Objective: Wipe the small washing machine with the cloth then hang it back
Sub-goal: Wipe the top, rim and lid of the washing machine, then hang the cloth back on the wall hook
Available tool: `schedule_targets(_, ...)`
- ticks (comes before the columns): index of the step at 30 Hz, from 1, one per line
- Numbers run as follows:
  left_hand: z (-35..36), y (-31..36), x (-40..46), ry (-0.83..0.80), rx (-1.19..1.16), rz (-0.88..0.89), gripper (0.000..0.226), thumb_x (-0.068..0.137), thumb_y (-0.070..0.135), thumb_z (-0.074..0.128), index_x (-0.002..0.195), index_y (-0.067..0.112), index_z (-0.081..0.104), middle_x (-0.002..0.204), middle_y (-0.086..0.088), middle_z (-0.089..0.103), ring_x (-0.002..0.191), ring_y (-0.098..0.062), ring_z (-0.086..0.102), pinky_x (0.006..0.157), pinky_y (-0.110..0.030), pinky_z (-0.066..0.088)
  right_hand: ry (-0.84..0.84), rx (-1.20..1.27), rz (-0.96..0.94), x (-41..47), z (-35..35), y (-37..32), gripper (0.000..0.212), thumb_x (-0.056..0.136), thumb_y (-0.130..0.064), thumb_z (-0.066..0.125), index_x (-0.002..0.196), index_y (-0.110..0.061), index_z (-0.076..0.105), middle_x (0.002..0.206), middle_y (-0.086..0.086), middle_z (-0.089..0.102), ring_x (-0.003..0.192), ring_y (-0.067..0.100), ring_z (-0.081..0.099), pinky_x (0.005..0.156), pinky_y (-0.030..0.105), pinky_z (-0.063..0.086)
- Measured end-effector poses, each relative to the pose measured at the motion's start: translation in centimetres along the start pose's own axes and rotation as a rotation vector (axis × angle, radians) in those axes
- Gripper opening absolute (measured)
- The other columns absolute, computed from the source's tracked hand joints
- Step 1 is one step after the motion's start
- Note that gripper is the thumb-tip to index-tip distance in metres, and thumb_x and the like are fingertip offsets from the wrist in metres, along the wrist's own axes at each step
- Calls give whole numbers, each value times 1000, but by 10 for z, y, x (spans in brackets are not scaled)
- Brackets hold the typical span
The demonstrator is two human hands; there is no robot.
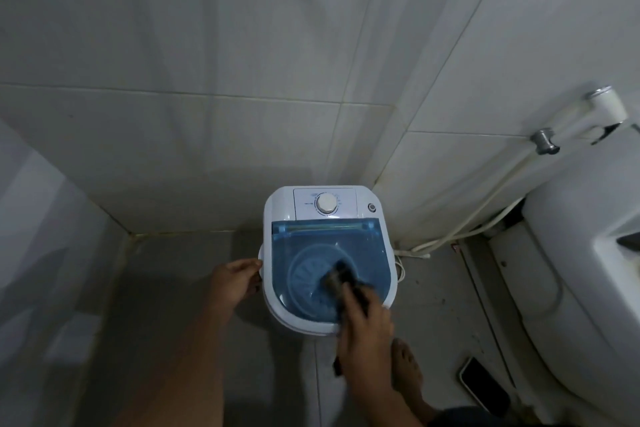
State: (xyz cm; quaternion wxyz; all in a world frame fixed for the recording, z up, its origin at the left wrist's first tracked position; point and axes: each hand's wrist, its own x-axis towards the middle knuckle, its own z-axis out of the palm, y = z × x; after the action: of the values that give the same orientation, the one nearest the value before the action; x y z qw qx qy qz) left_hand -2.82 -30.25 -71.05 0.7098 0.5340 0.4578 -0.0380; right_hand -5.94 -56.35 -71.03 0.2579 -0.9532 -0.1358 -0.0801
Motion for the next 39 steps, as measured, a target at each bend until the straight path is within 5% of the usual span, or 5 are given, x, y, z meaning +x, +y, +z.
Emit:
schedule_targets(14,-3,3,-6,-16,54,30,16,90,6,66,101,-3,72,92,-24,71,83,-31,65,85,-43,56,-9,-207,224,159,28,-28,56,93,-11,53,149,-20,47,139,20,46,114,43,47,92,57,40)
schedule_targets(21,-13,21,-30,-28,449,159,20,88,18,67,104,14,77,102,-10,76,98,-26,71,98,-42,53,-427,-305,-511,71,1,-55,63,86,-32,61,145,-41,42,126,8,55,102,33,56,81,46,49)
schedule_targets(30,-20,116,-188,-306,274,136,46,86,60,59,106,21,73,105,2,77,102,-18,71,94,-39,54,-425,586,-35,57,-128,-128,52,94,-2,58,142,-20,51,138,-2,55,125,6,55,111,26,42)
schedule_targets(35,-5,163,-278,-315,251,433,16,83,18,76,94,9,69,94,-9,75,84,-19,72,85,-37,58,-326,831,-31,64,-232,-169,54,91,2,68,130,-31,50,117,-14,64,101,-14,63,83,6,48)
schedule_targets(39,3,200,-336,-311,263,631,19,83,10,76,99,3,70,96,-13,74,87,-21,71,76,-31,61,-317,961,44,63,-292,-189,44,94,-16,70,135,-25,56,117,4,70,101,11,70,80,21,58)
